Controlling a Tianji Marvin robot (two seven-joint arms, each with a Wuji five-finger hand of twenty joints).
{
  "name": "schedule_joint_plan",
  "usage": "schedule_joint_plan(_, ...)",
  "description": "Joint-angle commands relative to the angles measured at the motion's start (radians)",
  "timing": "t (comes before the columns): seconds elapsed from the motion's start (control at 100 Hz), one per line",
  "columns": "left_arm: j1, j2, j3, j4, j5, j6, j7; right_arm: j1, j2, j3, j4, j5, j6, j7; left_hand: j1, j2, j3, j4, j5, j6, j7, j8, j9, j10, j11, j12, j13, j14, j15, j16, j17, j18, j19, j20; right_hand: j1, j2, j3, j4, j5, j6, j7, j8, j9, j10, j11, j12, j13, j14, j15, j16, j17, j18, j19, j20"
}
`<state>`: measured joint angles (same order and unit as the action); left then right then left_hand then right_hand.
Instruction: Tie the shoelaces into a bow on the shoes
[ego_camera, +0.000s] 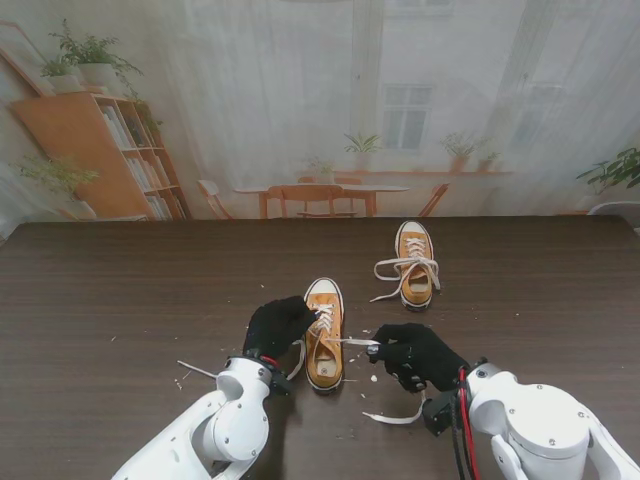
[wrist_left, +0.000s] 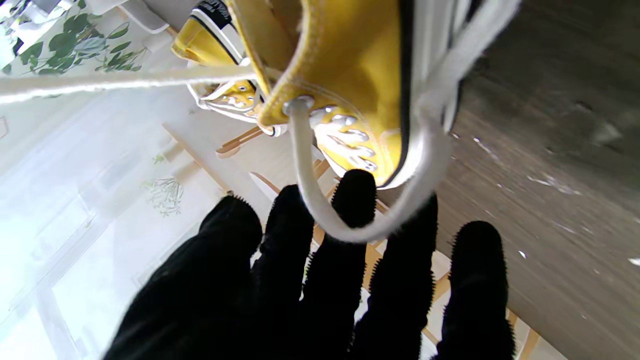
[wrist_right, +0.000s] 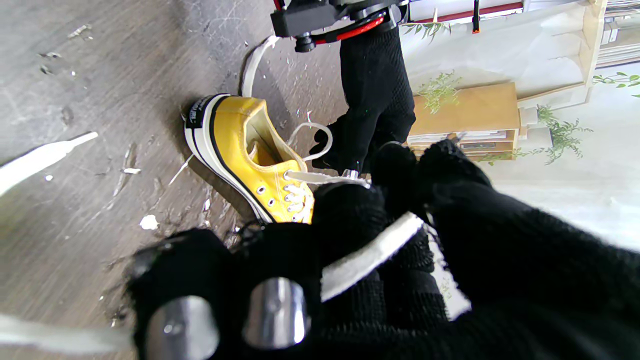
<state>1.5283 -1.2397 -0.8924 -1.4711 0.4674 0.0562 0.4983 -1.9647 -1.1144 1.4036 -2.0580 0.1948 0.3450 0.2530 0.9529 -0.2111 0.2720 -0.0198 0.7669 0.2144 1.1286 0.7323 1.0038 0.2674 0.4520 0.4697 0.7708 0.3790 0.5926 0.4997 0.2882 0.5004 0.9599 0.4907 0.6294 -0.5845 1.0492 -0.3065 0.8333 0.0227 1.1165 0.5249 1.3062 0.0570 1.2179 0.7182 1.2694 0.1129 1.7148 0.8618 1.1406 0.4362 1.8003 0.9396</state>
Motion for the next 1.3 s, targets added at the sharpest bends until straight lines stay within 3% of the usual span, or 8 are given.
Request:
schedule_joint_plan(0.0, -0.007, -0.020, 0.007, -0.004, -0.035, -0.015, -0.016, -0.010, 0.001, 0.004, -0.008, 0.001, -0.003, 0.013, 0.023, 0.059, -0.046, -0.008, -0.029, 0.016, 0.056, 0.062, 0.055, -0.002, 0.031, -0.013, 0.057, -0.019, 0.032, -0.021, 0.020, 0.004, 0.036, 0.021, 0.040, 0.012, -0.035, 0.044, 0.013, -0.022, 0.007, 0.016, 0.026, 0.024, 0.030, 0.017, 0.038, -0.019, 0.074, 0.006, 0.034, 0.010, 0.269, 0.004)
schedule_joint_plan(0.33, -0.042, -0.060, 0.037, 0.055, -0.155, -0.077, 0.015, -0.023, 0.000, 0.012, -0.012, 0.009, -0.011, 0.010, 0.002, 0.026, -0.068, -0.012, 0.005, -0.008, 0.028, 0.085, 0.270, -0.081, 0.293, 0.125, 0.196, -0.086, 0.167, -0.008, 0.134, 0.000, 0.155, 0.064, 0.042, 0.012, -0.035, 0.044, 0.012, -0.020, 0.008, 0.016, 0.026, 0.024, 0.031, 0.016, 0.038, -0.018, 0.074, 0.006, 0.034, 0.010, 0.269, 0.004)
schedule_joint_plan(0.49, -0.051, -0.072, 0.040, 0.075, -0.194, -0.084, 0.022, -0.026, 0.000, 0.016, -0.014, 0.012, -0.011, 0.009, -0.029, -0.016, -0.012, -0.028, 0.037, -0.006, 0.001, 0.028, 0.368, -0.180, 0.630, 0.243, 0.316, -0.147, 0.316, 0.008, 0.256, 0.008, 0.230, 0.057, 0.042, 0.011, -0.035, 0.044, 0.012, -0.019, 0.008, 0.015, 0.025, 0.025, 0.031, 0.016, 0.038, -0.019, 0.074, 0.005, 0.034, 0.010, 0.267, 0.004)
schedule_joint_plan(0.59, -0.056, -0.081, 0.039, 0.087, -0.232, -0.097, 0.026, -0.027, 0.000, 0.016, -0.015, 0.012, -0.011, 0.010, -0.055, -0.048, 0.043, -0.038, 0.056, -0.002, -0.007, -0.009, 0.367, -0.187, 0.837, 0.250, 0.396, -0.189, 0.439, 0.006, 0.332, 0.017, 0.257, 0.011, 0.042, 0.012, -0.035, 0.044, 0.012, -0.020, 0.008, 0.015, 0.025, 0.026, 0.031, 0.015, 0.038, -0.019, 0.074, 0.005, 0.034, 0.010, 0.266, 0.003)
schedule_joint_plan(0.81, -0.053, -0.088, 0.031, 0.089, -0.296, -0.115, 0.016, -0.029, 0.000, 0.017, -0.016, 0.011, -0.010, 0.010, -0.082, -0.092, 0.113, -0.045, 0.095, 0.009, -0.031, -0.047, 0.360, -0.177, 0.938, 0.254, 0.505, -0.217, 0.646, -0.006, 0.621, 0.112, 0.370, -0.202, 0.042, 0.010, -0.035, 0.044, 0.012, -0.018, 0.008, 0.014, 0.026, 0.024, 0.031, 0.015, 0.038, -0.020, 0.074, 0.005, 0.034, 0.011, 0.265, 0.003)
schedule_joint_plan(0.93, -0.047, -0.083, 0.020, 0.078, -0.282, -0.112, 0.017, -0.028, -0.001, 0.017, -0.015, 0.013, -0.010, 0.008, -0.086, -0.098, 0.120, -0.043, 0.106, 0.007, -0.039, -0.053, 0.359, -0.171, 0.953, 0.264, 0.506, -0.217, 0.696, 0.000, 0.665, 0.112, 0.390, -0.225, 0.043, 0.012, -0.035, 0.044, 0.012, -0.018, 0.008, 0.014, 0.026, 0.024, 0.031, 0.014, 0.038, -0.020, 0.074, 0.005, 0.034, 0.011, 0.265, 0.003)
schedule_joint_plan(1.03, -0.044, -0.079, 0.013, 0.068, -0.276, -0.108, 0.013, -0.026, -0.001, 0.017, -0.014, 0.015, -0.011, 0.008, -0.093, -0.102, 0.130, -0.041, 0.111, 0.010, -0.044, -0.052, 0.359, -0.167, 0.961, 0.273, 0.504, -0.215, 0.755, 0.008, 0.683, 0.101, 0.480, -0.206, 0.043, 0.011, -0.035, 0.044, 0.012, -0.017, 0.008, 0.014, 0.026, 0.026, 0.031, 0.014, 0.038, -0.020, 0.075, 0.005, 0.034, 0.012, 0.265, 0.003)
schedule_joint_plan(1.29, -0.032, -0.073, 0.008, 0.044, -0.231, -0.119, 0.032, -0.025, -0.001, 0.019, -0.013, 0.017, -0.013, 0.011, -0.129, -0.105, 0.158, -0.031, 0.129, -0.007, -0.048, -0.042, 0.358, -0.173, 0.972, 0.292, 0.502, -0.218, 0.956, 0.053, 0.766, -0.046, 0.881, 0.076, 0.043, 0.011, -0.035, 0.044, 0.012, -0.018, 0.008, 0.014, 0.026, 0.025, 0.031, 0.014, 0.038, -0.021, 0.074, 0.004, 0.034, 0.012, 0.264, 0.003)
